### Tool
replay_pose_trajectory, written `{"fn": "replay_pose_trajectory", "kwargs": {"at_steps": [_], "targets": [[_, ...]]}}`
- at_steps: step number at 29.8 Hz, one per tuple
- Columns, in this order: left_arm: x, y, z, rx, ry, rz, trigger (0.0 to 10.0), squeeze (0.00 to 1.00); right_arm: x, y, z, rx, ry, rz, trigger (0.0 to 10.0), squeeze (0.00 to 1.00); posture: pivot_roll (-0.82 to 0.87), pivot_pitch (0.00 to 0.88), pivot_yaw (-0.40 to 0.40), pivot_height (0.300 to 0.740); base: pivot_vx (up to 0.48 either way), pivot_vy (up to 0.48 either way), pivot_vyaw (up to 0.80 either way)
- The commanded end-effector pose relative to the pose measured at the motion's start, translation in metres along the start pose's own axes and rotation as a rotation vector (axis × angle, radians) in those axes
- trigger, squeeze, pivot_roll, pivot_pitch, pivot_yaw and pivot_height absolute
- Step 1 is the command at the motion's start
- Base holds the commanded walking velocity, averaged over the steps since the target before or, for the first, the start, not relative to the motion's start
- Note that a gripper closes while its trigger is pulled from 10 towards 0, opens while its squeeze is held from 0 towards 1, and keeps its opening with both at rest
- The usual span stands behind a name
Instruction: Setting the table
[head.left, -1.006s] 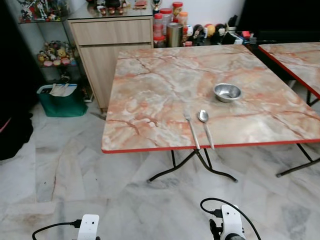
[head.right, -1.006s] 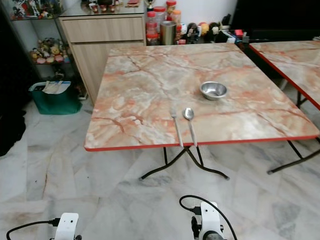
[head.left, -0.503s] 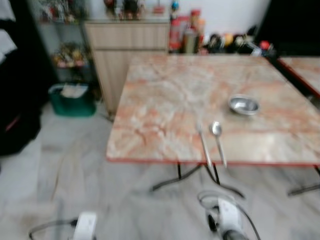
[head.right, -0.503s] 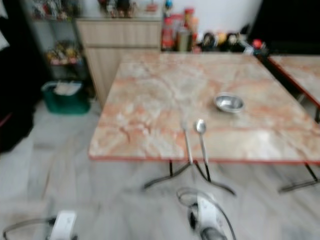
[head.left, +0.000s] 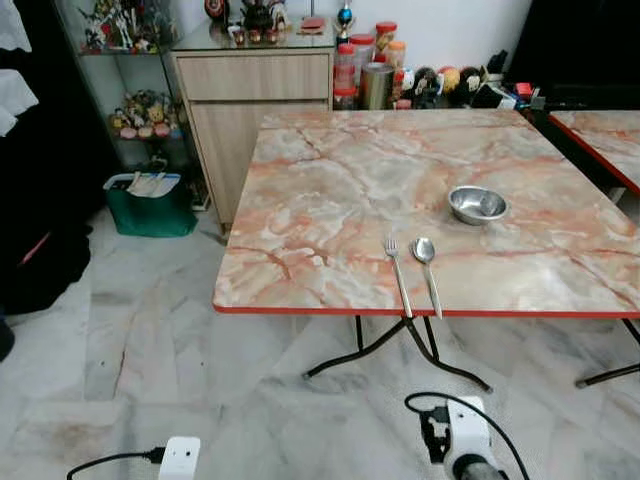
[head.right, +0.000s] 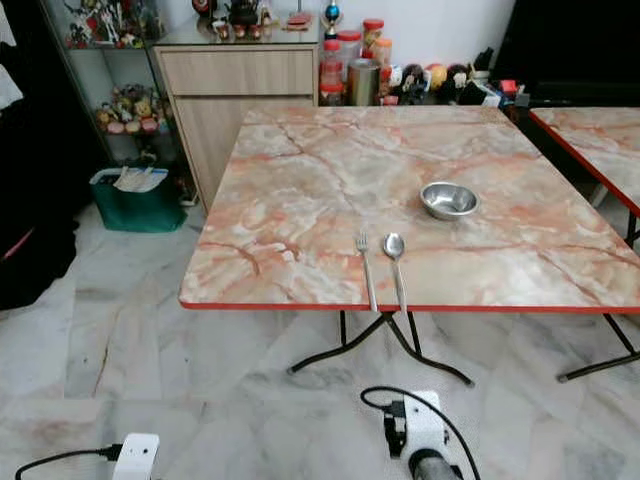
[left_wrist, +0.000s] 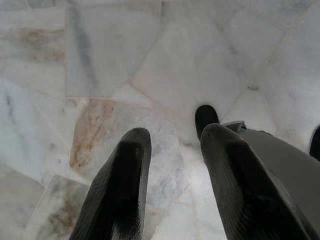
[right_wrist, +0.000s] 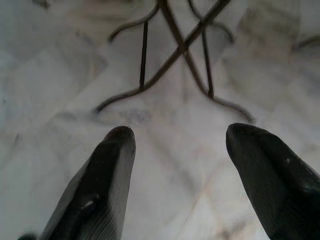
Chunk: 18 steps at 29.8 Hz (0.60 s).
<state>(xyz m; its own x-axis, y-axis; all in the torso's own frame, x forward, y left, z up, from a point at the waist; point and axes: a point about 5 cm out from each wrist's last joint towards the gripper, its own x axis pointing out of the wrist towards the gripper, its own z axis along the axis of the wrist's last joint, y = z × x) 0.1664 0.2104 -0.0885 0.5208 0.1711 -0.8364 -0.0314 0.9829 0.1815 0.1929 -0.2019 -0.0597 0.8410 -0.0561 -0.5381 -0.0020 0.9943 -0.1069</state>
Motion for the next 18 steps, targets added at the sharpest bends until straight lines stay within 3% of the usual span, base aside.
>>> {"fn": "replay_pose_trajectory", "kwargs": {"at_steps": [1,5,8,12,14,18], "targets": [[0.000,0.004,-0.001,0.009,0.002,0.011,10.0,0.00,-0.004,-0.007,0.013,-0.031,-0.132,-0.008,10.0,0.00,-0.05,0.000,0.000,0.740,0.000,0.000,0.00],[0.000,0.005,-0.002,0.018,0.003,0.007,10.0,0.00,-0.012,-0.011,0.021,-0.071,-0.234,-0.009,10.0,0.00,-0.07,0.000,0.010,0.740,0.000,0.000,0.00],[0.000,0.003,-0.002,0.032,0.001,-0.001,10.0,0.00,-0.023,-0.003,0.047,-0.132,-0.396,0.037,10.0,0.00,-0.08,0.000,0.013,0.740,0.000,0.000,0.00],[0.000,0.002,-0.001,0.035,-0.002,-0.004,10.0,0.00,-0.027,0.006,0.071,-0.156,-0.497,0.062,10.0,0.00,-0.09,0.000,0.014,0.740,0.000,0.000,0.00],[0.000,0.002,-0.001,0.035,-0.004,-0.005,10.0,0.00,-0.027,0.008,0.077,-0.150,-0.516,0.063,10.0,0.00,-0.09,0.000,0.014,0.740,0.000,0.000,0.00],[0.000,0.000,0.004,0.006,-0.026,-0.003,10.0,0.00,-0.008,0.016,0.120,-0.064,-0.597,0.041,10.0,0.00,-0.10,0.000,0.008,0.740,0.000,0.000,0.00]]}}
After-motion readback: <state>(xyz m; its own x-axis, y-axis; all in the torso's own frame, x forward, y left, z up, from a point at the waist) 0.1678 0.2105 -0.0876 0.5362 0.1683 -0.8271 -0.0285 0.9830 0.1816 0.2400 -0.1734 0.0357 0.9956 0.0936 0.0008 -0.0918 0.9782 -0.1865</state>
